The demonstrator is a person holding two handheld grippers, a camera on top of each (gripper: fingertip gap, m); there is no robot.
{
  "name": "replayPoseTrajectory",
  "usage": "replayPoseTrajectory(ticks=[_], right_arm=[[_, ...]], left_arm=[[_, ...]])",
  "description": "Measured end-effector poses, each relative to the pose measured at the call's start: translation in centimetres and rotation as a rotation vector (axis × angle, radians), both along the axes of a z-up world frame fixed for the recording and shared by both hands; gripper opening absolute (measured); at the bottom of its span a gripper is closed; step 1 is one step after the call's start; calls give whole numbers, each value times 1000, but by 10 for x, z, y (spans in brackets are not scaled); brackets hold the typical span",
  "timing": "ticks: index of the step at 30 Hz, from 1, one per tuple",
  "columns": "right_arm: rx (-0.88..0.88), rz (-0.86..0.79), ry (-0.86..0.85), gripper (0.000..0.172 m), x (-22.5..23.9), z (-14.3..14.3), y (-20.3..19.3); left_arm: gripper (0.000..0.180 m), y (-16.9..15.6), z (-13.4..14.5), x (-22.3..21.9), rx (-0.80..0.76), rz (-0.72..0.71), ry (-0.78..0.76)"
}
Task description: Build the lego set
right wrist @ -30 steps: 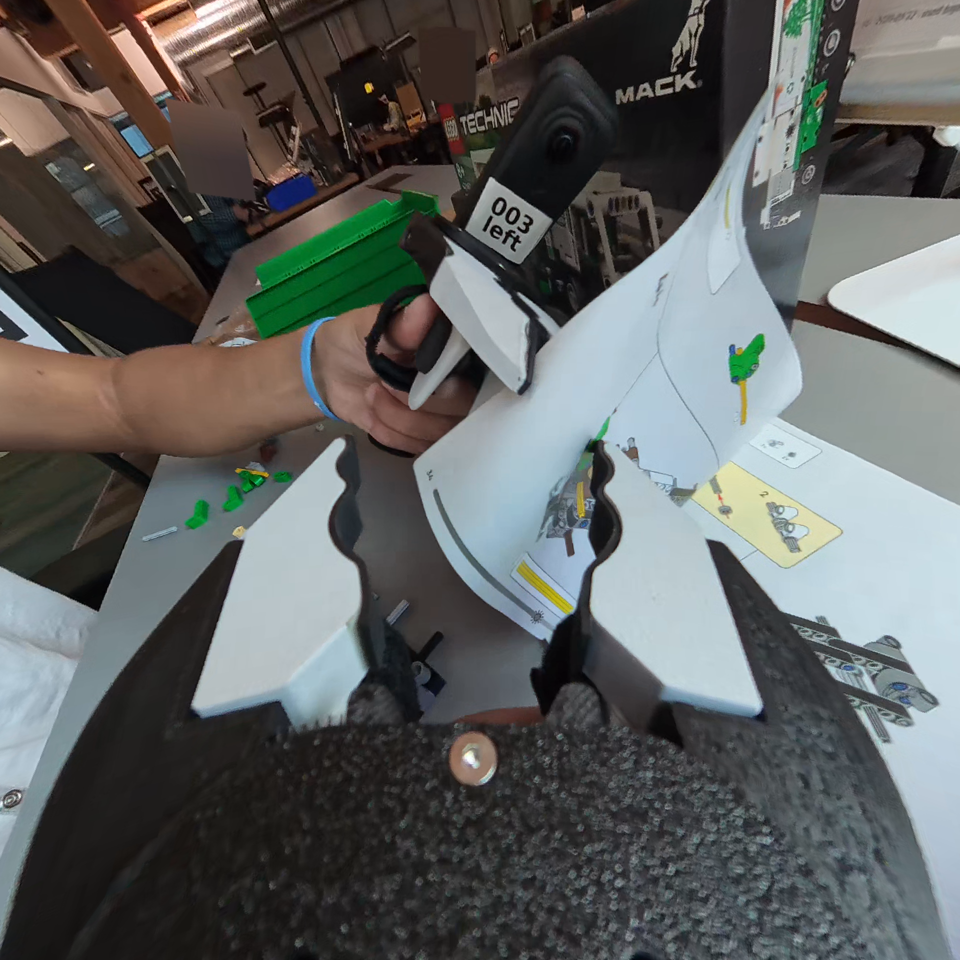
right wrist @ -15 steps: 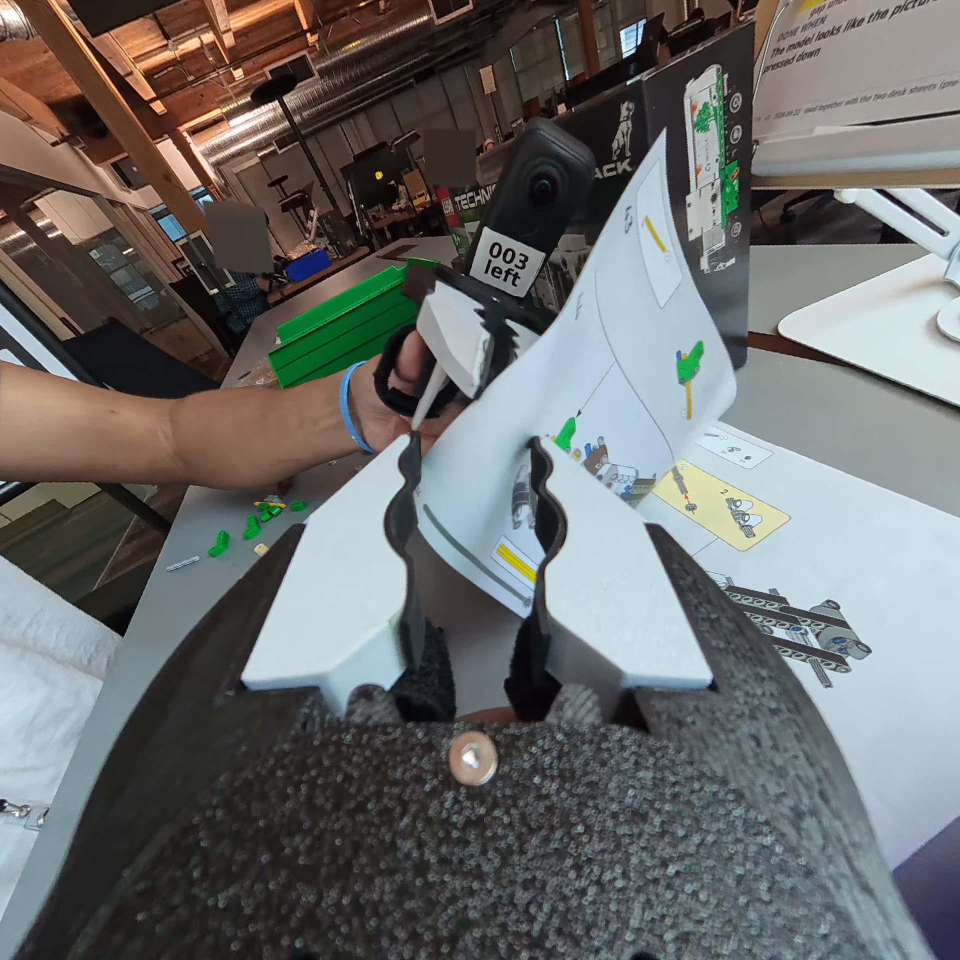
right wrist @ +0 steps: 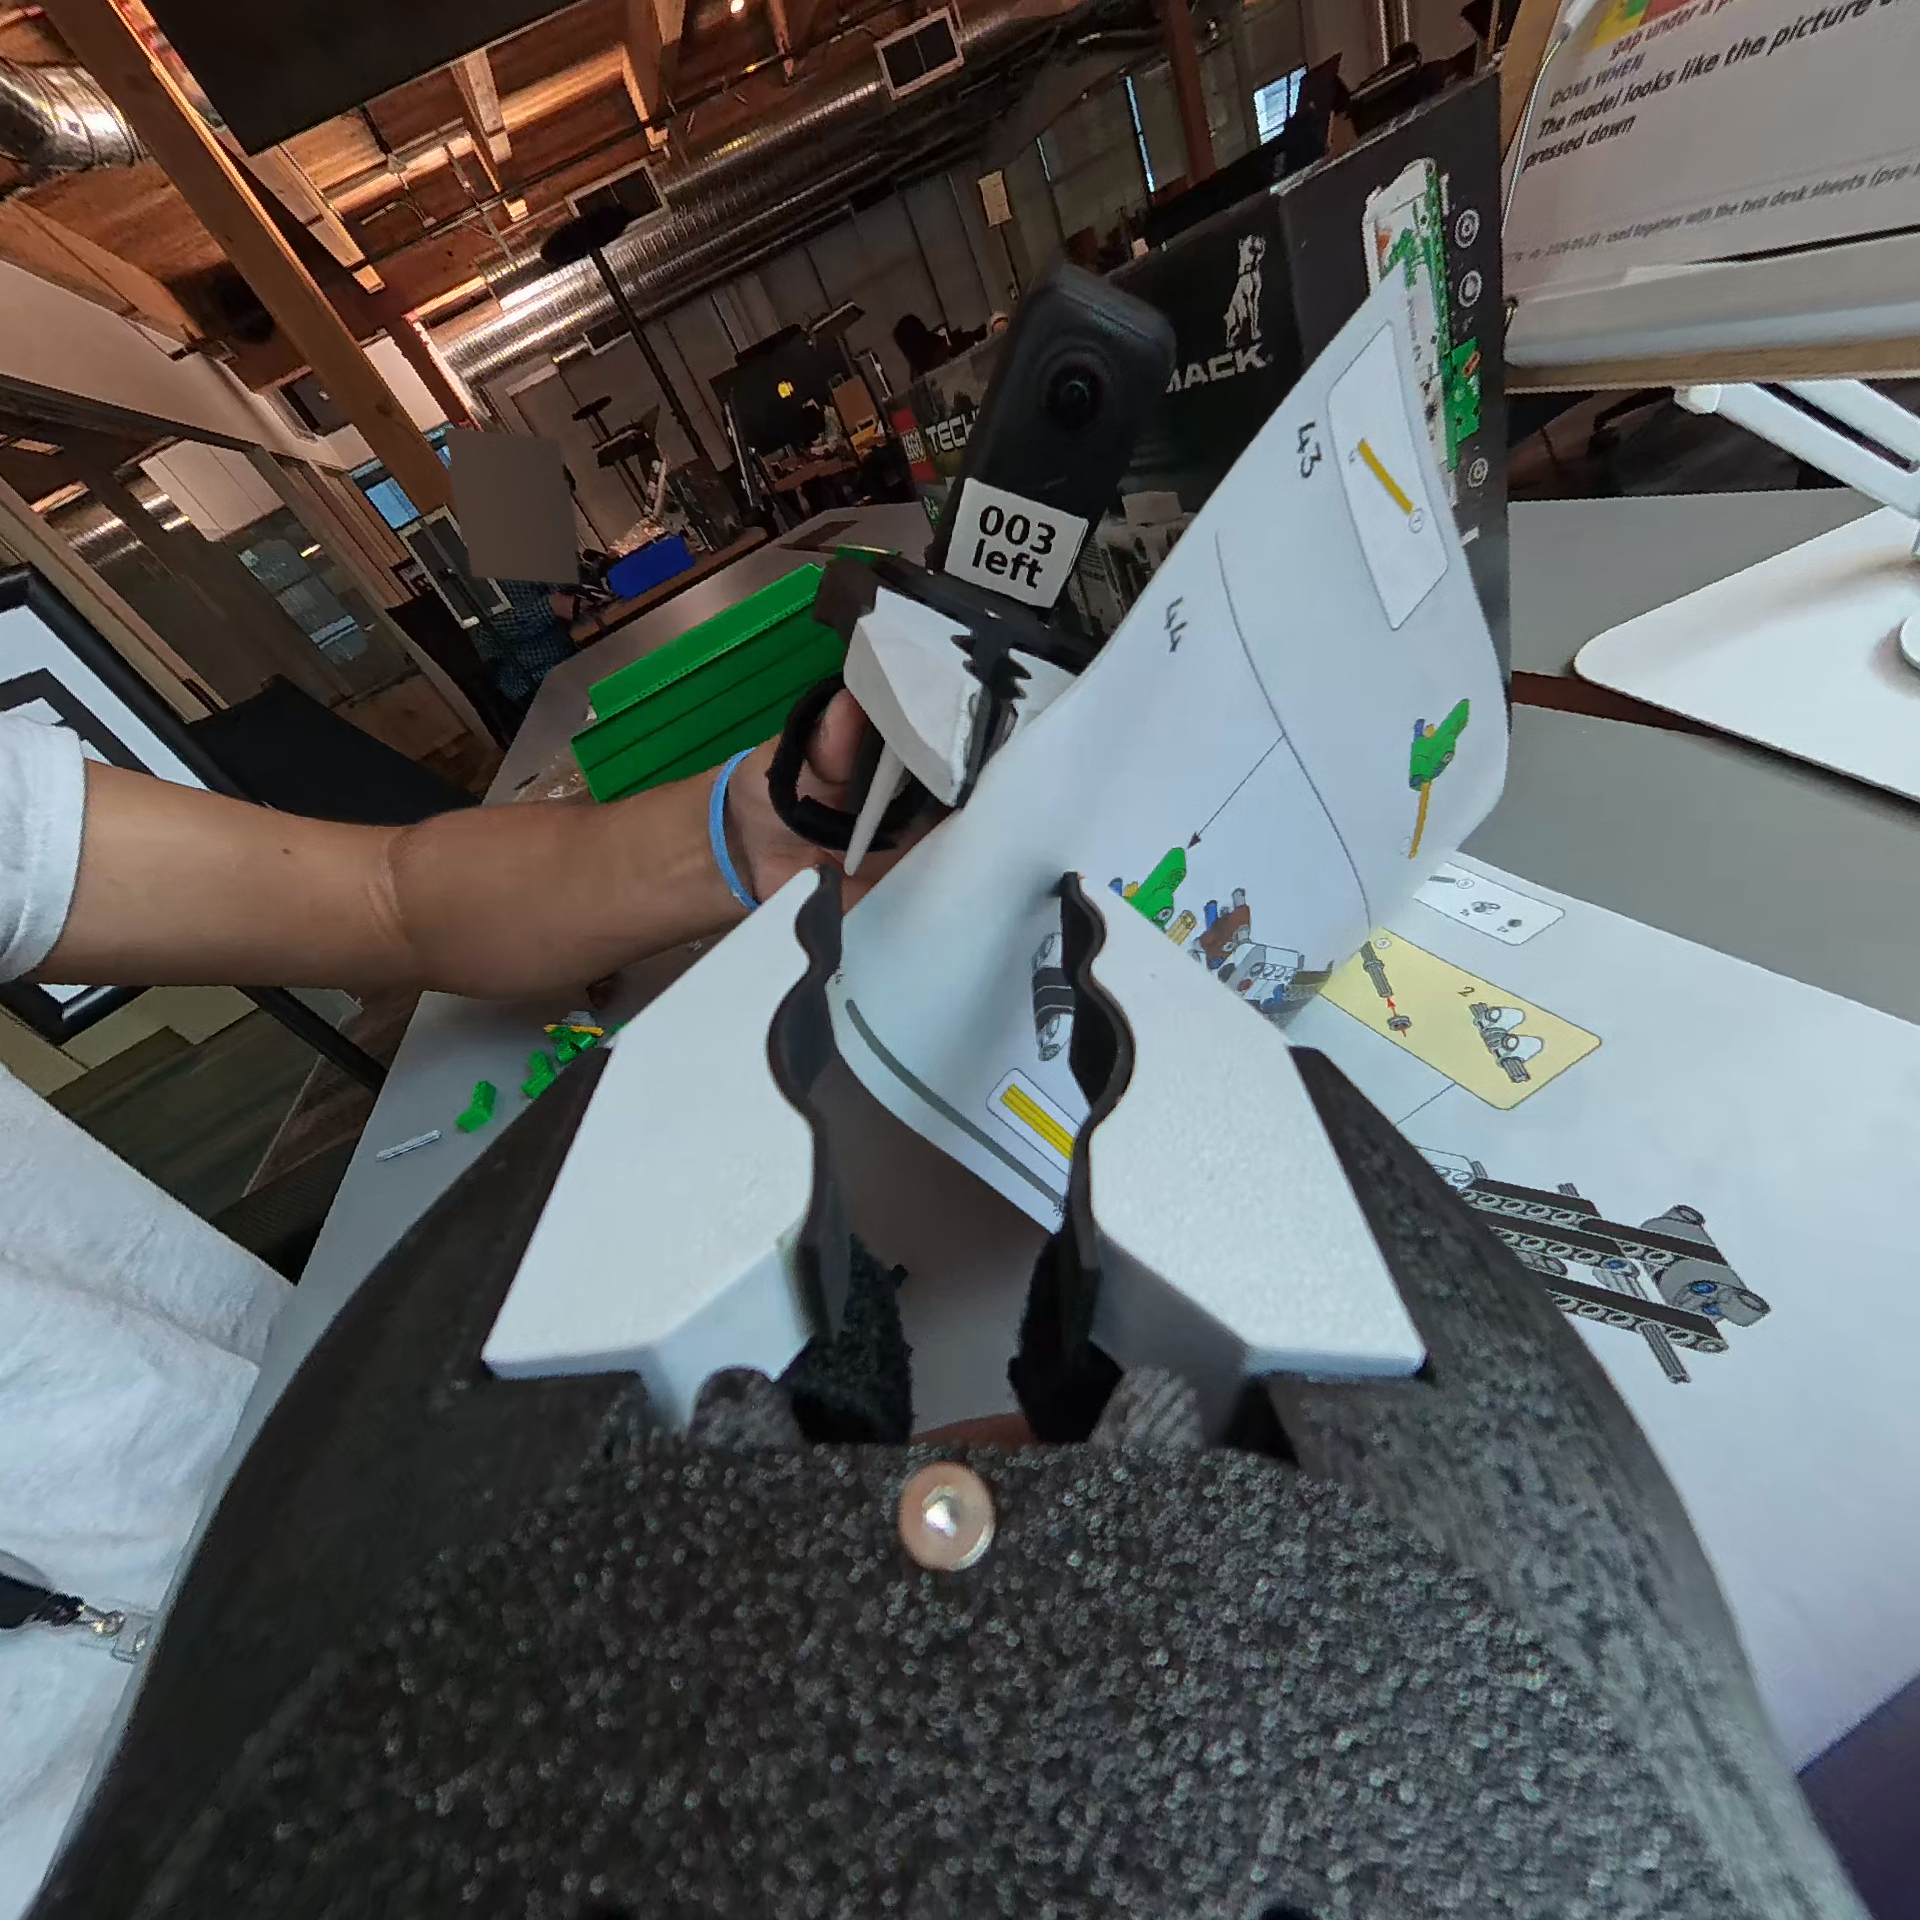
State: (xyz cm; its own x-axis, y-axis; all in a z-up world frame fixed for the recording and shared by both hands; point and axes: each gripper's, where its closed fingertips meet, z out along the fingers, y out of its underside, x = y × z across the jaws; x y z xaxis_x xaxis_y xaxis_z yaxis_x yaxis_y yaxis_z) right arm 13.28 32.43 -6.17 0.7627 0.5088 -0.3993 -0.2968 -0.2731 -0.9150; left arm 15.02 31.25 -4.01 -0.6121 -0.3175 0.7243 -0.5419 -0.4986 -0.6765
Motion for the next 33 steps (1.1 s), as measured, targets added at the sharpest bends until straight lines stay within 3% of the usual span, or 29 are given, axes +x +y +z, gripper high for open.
replayPoseTrajectory(ticks=[6, 11, 19, 33], right_arm=[[22, -67, -7, 37, 14, 10, -7], [-2, -75, -23, 48, 12, 11, -8], [-43, -124, -64, 21, 24, 3, -8], [-18, -152, -24, 3, 34, 11, -13]], left_arm=[[0, 3, 4, 4, -30, 13, -5], [0, 0, -1, 10, -7, 20, 9], [0, -3, 1, 12, 2, 16, 5], [0, 1, -6, 10, 39, 38, 21]])
